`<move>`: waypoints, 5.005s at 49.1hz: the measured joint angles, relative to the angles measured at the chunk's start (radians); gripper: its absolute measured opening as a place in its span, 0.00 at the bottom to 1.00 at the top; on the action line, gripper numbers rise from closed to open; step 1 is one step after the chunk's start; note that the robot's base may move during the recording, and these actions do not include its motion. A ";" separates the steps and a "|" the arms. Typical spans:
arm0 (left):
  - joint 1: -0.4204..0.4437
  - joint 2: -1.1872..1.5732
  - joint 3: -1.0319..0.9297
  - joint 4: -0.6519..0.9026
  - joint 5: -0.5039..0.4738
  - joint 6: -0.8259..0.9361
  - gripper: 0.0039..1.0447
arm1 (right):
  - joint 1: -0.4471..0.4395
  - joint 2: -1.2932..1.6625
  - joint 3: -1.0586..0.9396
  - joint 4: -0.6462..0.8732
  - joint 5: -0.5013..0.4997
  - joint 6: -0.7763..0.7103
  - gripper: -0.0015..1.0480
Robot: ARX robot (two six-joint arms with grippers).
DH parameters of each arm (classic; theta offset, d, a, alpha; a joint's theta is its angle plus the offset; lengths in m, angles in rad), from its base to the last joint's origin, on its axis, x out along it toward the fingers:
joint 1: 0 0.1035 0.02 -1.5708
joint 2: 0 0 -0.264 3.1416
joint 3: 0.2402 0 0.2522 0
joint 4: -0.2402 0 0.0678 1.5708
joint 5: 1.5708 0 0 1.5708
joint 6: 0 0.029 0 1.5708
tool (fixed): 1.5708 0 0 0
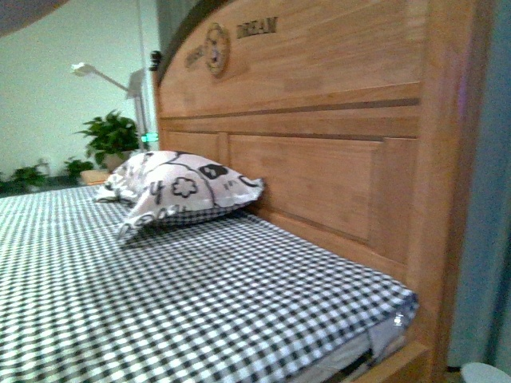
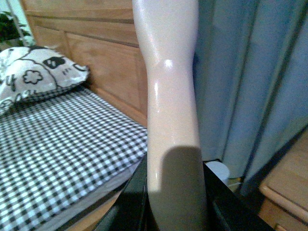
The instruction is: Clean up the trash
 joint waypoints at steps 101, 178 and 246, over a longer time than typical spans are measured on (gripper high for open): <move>0.040 0.973 0.338 -0.237 0.262 0.912 0.26 | 0.001 -0.002 -0.001 -0.001 0.000 0.000 0.20; 0.051 1.107 0.474 -0.388 0.222 0.969 0.26 | -0.198 0.214 0.130 -0.302 -0.428 0.121 0.20; 0.051 1.107 0.474 -0.390 0.222 0.971 0.26 | -0.138 1.502 0.807 0.037 -0.481 -0.273 0.20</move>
